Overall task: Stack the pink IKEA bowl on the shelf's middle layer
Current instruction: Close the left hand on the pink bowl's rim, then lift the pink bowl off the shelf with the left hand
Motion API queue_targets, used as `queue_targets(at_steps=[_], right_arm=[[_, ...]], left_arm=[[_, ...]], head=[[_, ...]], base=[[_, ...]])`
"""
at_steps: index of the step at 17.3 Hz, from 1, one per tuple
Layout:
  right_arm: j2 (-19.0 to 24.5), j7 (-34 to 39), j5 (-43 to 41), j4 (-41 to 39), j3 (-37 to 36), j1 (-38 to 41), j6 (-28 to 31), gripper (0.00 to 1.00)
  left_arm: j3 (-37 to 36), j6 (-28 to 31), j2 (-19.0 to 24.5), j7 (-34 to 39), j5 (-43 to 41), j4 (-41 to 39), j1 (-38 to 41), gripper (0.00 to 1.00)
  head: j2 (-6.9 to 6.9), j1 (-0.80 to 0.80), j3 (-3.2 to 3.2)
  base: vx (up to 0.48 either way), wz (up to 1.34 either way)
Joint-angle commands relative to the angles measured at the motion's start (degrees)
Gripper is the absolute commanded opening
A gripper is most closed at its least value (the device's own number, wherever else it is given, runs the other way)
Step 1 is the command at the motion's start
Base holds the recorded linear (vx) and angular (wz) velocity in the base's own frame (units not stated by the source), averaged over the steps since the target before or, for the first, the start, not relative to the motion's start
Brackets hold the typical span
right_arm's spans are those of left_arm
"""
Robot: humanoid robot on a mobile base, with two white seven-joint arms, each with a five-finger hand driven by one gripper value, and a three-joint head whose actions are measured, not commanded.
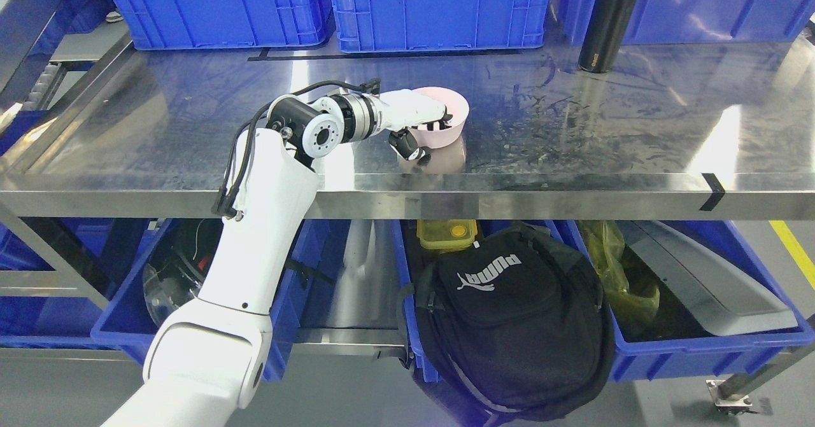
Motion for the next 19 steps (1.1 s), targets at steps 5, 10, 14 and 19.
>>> queue_targets(at_steps=[5,10,14,19], right_arm=[[-1.0,0.05,0.0,-1.0,0.0,1.32,0.02,1.0],[-1.0,0.05,0.0,-1.0,0.0,1.32,0.02,1.0],[-1.0,0.05,0.0,-1.0,0.0,1.32,0.02,1.0],[-1.0,0.05,0.0,-1.0,0.0,1.32,0.02,1.0]], left_arm=[[14.99,-4.84,0.38,-1.33,5.95,-8.87,-0.23,0.03],[15.44,-5.8,0.38,-1.78,7.82,-18.8,0.91,0.03],[16.14,-13.35,0.38,-1.78,7.99,-23.46,4.06,0.05],[15.88,-20.56,0.38,-1.34,11.41,-24.53,9.7,0.05]], head=[[0.0,0.0,0.0],[0.0,0.0,0.0],[0.0,0.0,0.0],[0.0,0.0,0.0]], base=[[0.0,0.0],[0.0,0.0],[0.0,0.0],[0.0,0.0]])
